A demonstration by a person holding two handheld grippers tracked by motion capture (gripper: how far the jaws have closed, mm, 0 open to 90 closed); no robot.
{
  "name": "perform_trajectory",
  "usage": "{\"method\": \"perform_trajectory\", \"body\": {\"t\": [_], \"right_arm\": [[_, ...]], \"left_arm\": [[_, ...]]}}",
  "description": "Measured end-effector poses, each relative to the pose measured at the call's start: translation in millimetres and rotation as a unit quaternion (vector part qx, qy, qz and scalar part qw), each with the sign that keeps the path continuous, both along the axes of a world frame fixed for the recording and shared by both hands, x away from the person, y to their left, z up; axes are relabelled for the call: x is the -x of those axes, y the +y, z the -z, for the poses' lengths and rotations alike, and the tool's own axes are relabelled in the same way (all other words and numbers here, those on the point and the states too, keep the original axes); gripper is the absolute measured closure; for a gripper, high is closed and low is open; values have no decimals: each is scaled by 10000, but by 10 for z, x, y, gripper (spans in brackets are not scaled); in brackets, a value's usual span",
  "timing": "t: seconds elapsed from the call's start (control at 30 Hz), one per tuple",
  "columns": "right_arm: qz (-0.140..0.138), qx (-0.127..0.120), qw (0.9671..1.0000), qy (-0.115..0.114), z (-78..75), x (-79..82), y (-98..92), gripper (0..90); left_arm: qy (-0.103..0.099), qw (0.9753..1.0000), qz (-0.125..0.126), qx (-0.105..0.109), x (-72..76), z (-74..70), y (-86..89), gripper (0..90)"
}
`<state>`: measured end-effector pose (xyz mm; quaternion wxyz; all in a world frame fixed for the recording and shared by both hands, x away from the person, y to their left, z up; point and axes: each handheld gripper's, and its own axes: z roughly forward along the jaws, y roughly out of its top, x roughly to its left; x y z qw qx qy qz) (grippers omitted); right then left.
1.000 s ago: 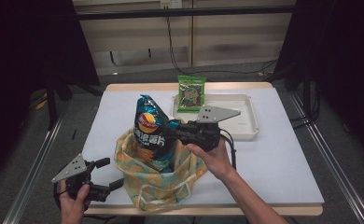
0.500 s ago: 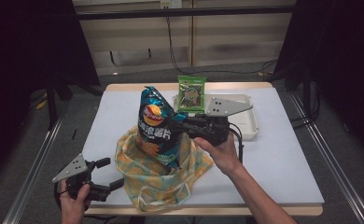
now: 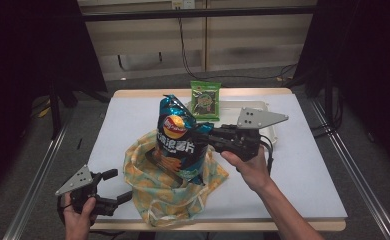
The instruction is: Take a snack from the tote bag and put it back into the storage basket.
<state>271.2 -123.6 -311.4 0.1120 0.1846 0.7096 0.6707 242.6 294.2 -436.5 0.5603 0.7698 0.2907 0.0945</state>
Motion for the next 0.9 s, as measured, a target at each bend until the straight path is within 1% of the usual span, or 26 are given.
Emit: {"method": "perform_trajectory", "body": {"t": [0.17,0.2,0.27,0.3,0.37,0.4,0.5,0.57,0.63,0.67,0.7,0.73,0.77,0.9], "right_arm": [[116,32,9999,23,32,49,-154,866],[144,60,9999,65,36,60,-191,866],[179,116,9998,50,39,72,-241,866],[222,137,9996,48,38,87,-275,866],[250,99,9996,48,36,108,-330,866],[270,72,9996,49,34,115,-365,866],[337,32,9994,44,28,139,-459,866],[404,63,9992,16,25,158,-518,866],[433,9,9991,19,36,168,-569,866],[449,20,9990,34,39,172,-598,866],[469,10,9989,26,40,172,-616,866],[487,-2,9988,18,36,172,-644,867],[518,-36,9986,7,28,172,-674,866],[610,-45,9981,-36,22,168,-768,866]], "left_arm": [[-13,10000,-30,-2,-5,-1,10,27],[-6,10000,-33,-14,-5,-2,12,27],[-13,10000,-84,12,7,-4,10,27],[-23,10000,-64,-24,8,-10,20,27],[-31,10000,-61,8,16,-15,19,27],[-40,9999,-132,-56,28,-21,17,27],[-67,10000,-68,-30,29,-22,24,27],[-62,10000,-75,-11,31,-25,20,27],[-62,10000,-61,19,33,-26,19,27],[-56,10000,-76,-5,33,-27,21,27],[-65,9998,-154,-73,37,-31,24,27],[-49,9999,-127,3,35,-27,23,27],[-51,9998,-167,-9,37,-28,23,27],[-41,9999,-136,-2,35,-26,27,27]]}}
